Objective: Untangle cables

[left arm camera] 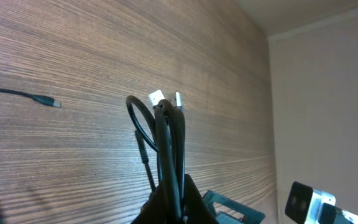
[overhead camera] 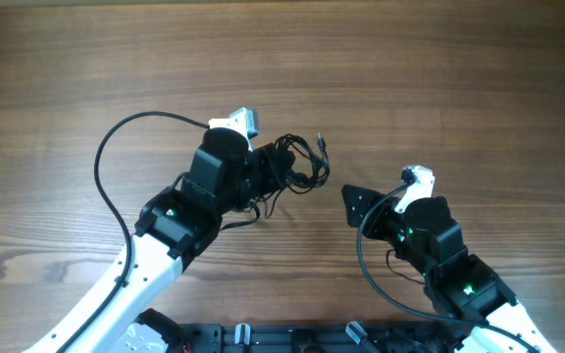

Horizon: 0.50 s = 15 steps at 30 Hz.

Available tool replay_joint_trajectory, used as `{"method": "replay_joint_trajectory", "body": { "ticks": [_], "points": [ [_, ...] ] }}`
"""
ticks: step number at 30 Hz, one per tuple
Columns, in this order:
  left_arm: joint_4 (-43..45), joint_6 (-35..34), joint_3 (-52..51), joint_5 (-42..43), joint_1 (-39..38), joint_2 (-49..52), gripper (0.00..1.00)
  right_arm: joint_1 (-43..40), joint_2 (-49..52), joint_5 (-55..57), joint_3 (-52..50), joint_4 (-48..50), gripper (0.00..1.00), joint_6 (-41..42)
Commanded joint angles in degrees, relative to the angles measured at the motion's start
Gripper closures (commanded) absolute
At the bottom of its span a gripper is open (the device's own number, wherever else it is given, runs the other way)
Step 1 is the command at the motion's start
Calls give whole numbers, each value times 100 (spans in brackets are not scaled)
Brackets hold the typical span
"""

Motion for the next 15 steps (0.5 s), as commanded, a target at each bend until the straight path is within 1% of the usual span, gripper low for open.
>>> {"method": "replay_joint_trajectory", "body": {
  "ticks": [1, 3, 4, 5, 7, 9, 12, 15],
  "points": [
    [70, -417, 22, -160, 15, -22, 96, -17, 0, -944, 35, 243, 18, 671],
    [120, -828, 22, -181, 15, -22, 96, -17, 2, -1176, 35, 256, 18, 1036],
    [153, -846, 22, -90, 9, -22, 96, -17, 2, -1176, 35, 262, 18, 1047],
    [205, -763, 22, 138, 9, -22, 96, -17, 2, -1147, 35, 275, 19, 1029],
    [348, -149, 22, 748, 9, -22, 96, -17, 7, -949, 33, 280, 19, 1021],
    [369, 210, 22, 1161, 11, -22, 96, -17, 9, -584, 33, 282, 20, 839],
    [393, 317, 22, 1480, 11, -22, 96, -17, 31, 90, 33, 219, 27, 625],
    [546, 317, 22, 1816, 9, -22, 96, -17, 199, 361, 33, 238, 27, 579]
  ]
}}
